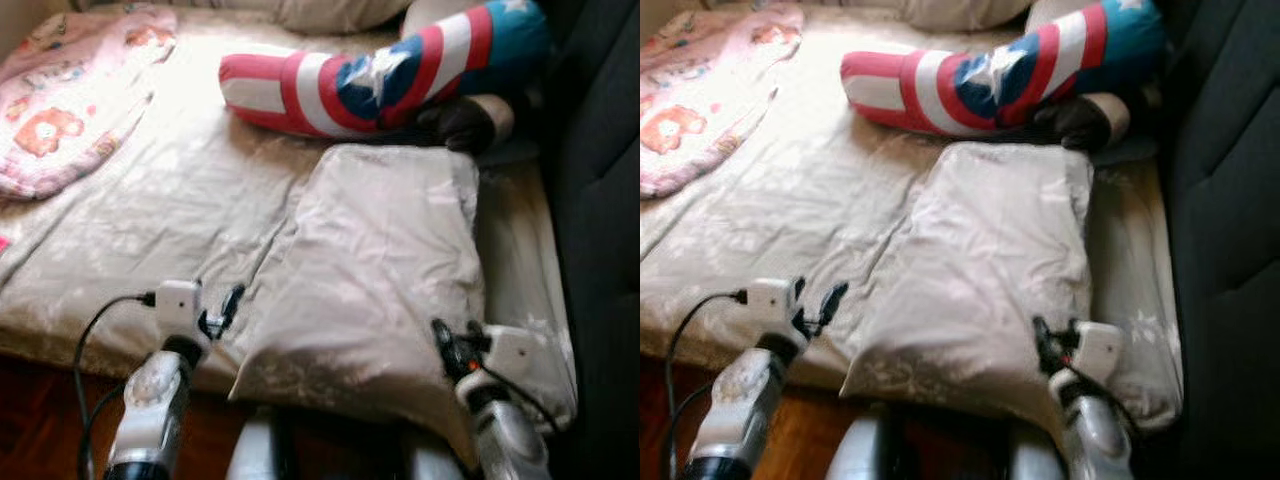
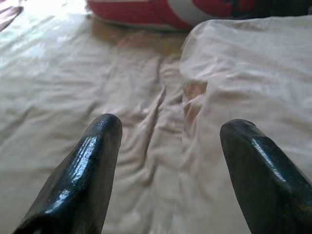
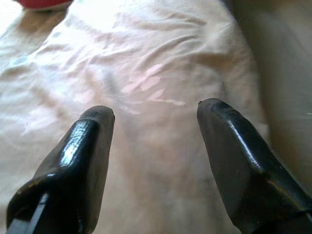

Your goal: Clean up the room

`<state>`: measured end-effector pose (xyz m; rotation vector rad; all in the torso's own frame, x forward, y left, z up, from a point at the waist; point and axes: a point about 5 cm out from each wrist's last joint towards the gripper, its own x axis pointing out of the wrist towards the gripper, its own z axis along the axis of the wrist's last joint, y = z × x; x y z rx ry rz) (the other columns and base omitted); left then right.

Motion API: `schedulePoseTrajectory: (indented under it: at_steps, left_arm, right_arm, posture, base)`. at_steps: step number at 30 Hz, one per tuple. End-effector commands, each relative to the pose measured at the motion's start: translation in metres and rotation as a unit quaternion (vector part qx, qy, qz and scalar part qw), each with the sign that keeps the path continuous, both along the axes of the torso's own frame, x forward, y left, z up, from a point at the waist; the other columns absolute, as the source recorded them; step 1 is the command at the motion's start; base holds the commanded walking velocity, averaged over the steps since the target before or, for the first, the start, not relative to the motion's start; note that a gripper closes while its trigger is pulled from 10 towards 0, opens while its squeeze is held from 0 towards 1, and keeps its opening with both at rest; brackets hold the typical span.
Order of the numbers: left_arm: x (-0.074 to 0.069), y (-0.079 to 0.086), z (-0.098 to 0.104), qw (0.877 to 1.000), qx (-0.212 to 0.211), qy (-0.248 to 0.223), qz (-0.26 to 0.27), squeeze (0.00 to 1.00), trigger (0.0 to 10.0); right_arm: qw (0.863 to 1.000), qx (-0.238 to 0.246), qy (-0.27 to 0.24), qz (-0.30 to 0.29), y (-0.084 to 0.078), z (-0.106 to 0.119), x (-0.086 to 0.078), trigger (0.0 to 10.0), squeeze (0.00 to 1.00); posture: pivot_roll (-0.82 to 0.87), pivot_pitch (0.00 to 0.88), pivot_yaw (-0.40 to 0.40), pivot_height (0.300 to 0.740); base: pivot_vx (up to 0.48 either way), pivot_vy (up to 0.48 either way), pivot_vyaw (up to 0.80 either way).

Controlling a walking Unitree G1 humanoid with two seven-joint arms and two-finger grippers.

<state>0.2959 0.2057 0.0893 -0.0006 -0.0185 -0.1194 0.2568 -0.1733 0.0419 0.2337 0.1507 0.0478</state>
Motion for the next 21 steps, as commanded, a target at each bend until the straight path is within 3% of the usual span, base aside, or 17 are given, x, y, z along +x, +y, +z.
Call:
schedulePoseTrajectory:
  at_steps: [1, 13, 17, 21]
  left_arm:
    - [-0.001, -0.003, -0.002, 1.0, -0.006, 0.006, -0.005, 0.0, 10.0]
    - [0.001, -0.005, 0.001, 1.0, -0.006, 0.003, -0.014, 0.0, 10.0]
    - [0.002, -0.007, 0.002, 1.0, -0.005, 0.003, -0.018, 0.0, 10.0]
    - [0.006, -0.009, 0.003, 1.0, -0.014, 0.006, -0.022, 0.0, 10.0]
  right_arm:
    - [1.0, -0.006, 0.015, -0.016, -0.01, -0.006, -0.008, 10.0, 0.0]
    - [1.0, -0.004, 0.01, -0.014, -0.008, -0.003, -0.008, 10.0, 0.0]
    - [1.0, -0.003, 0.012, -0.008, -0.009, -0.002, -0.006, 10.0, 0.0]
    - [1.0, -0.005, 0.019, -0.018, -0.012, -0.002, 0.006, 10.0, 0.0]
  posture:
    - [-0.03, 0.249, 0.049, 0.644]
    - [-0.04, 0.255, 0.047, 0.644]
    - [-0.04, 0.265, 0.041, 0.644]
    - [-0.03, 0.28, 0.035, 0.644]
  base:
    - [0.398, 0.0, 0.0]
    - [0.395, 0.0, 0.0]
    - [0.0, 0.0, 0.0]
    - [0.0, 0.0, 0.0]
